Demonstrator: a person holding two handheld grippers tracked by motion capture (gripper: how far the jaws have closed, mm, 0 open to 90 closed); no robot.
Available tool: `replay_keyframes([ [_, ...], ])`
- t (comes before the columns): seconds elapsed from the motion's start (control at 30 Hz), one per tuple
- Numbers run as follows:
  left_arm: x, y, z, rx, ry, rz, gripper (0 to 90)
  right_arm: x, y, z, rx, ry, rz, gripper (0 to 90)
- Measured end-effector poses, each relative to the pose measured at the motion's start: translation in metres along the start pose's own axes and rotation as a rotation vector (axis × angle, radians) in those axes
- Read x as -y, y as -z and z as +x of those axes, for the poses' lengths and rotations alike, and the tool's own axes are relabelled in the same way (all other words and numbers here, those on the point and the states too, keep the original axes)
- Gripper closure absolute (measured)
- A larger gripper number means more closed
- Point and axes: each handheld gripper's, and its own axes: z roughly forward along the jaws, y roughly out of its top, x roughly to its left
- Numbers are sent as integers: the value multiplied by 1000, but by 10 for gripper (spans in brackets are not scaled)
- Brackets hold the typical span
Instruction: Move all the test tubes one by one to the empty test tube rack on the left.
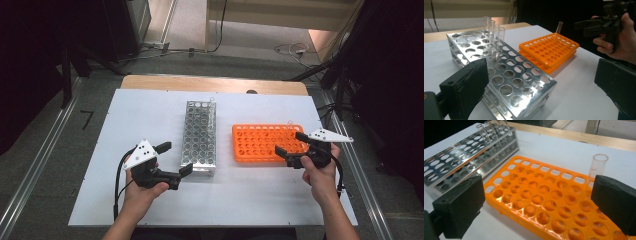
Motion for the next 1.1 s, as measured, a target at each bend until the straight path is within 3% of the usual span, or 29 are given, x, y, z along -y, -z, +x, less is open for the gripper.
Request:
replay_keyframes([
  [0.37,4,-3,1,2,14,4,0,-7,-20,-34,58,-61,9,54],
  [0.6,4,-5,0,7,14,7,0,-2,-32,-46,132,-118,24,326],
  [0.77,6,-6,0,8,10,16,0,3,-43,-50,167,-125,68,500],
  [0.9,5,-7,-1,11,12,13,0,4,-51,-48,194,-108,86,589],
  [1.1,5,-8,-2,14,14,12,0,7,-58,-49,218,-127,92,665],
])
